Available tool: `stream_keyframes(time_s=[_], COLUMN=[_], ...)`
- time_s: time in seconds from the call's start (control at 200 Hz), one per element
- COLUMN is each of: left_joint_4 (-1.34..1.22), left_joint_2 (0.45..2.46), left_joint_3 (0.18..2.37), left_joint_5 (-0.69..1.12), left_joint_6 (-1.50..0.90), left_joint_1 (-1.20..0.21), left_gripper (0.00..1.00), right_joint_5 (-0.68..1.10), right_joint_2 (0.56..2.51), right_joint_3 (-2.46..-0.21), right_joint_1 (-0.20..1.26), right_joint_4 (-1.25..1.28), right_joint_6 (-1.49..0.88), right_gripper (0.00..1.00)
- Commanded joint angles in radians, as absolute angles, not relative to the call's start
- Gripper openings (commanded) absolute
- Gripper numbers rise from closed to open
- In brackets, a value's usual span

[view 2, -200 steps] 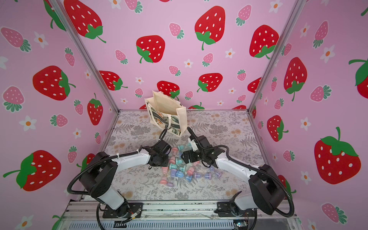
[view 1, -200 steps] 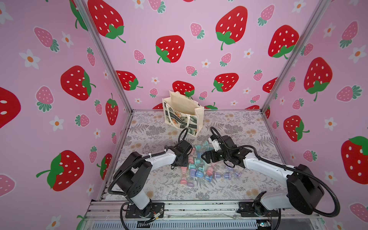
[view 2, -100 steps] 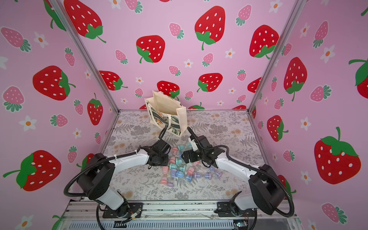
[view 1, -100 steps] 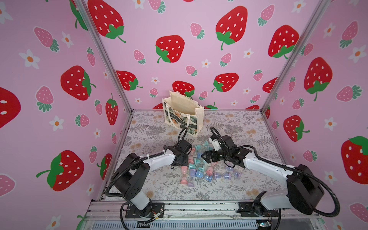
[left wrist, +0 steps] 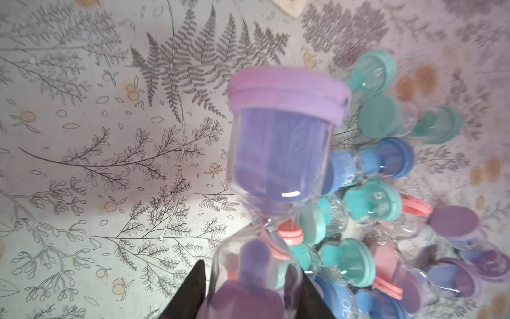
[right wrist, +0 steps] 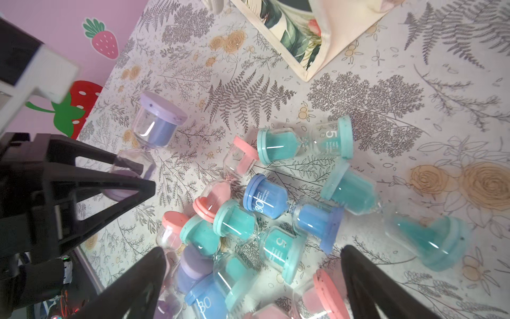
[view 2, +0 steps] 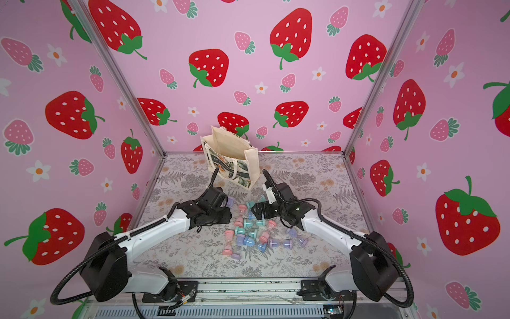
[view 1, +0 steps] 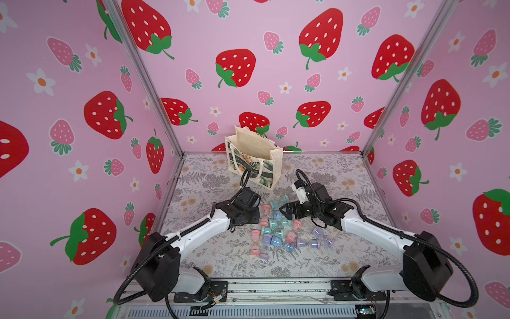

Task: Put the hourglass into the canvas bag
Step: Pick up the hourglass from the center of the board.

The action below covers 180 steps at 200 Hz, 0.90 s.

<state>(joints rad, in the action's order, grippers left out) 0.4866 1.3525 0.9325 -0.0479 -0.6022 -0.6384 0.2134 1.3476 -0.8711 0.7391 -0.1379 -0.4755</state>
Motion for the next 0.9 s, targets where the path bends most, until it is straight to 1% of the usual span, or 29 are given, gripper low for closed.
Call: stream_keyframes(time_s=[0.0,0.21,0.47,0.665,0.895], left_joint_4=[0.514,0.546,0.553,0.546,0.625], left_joint_2=[1.278,1.218,1.266,1.362,1.581], left_joint_3=[1.003,1.12,1.302,1.458,1.714], left_joint_5=[-0.055,-0.045,-0.05,-0.103,-0.136], left_joint_6=[-0.599,-0.558,-0.512,-0.451,-0.398], left_joint_1=[-0.631,-0.615,-0.599,-0.585,-0.531], left_gripper=[0.26,0.25,0.24,0.23,0.23], right_joint_5=[0.214,0.224,0.239,0.244,0.243], right_joint_2=[1.299,1.276,1.28,1.298,1.332], right_joint_3=[-0.924,-0.979,-1.062,-1.132,-1.188], right_joint_1=[0.727,0.705,0.674,0.635,0.604], right_joint_4=[-0.144,-0.169,-0.197,-0.213,-0.21], right_joint_6=[-0.469,-0.459,-0.446,-0.43,-0.417], right_gripper=[0.99,0.99,0.99,0.99,0.99])
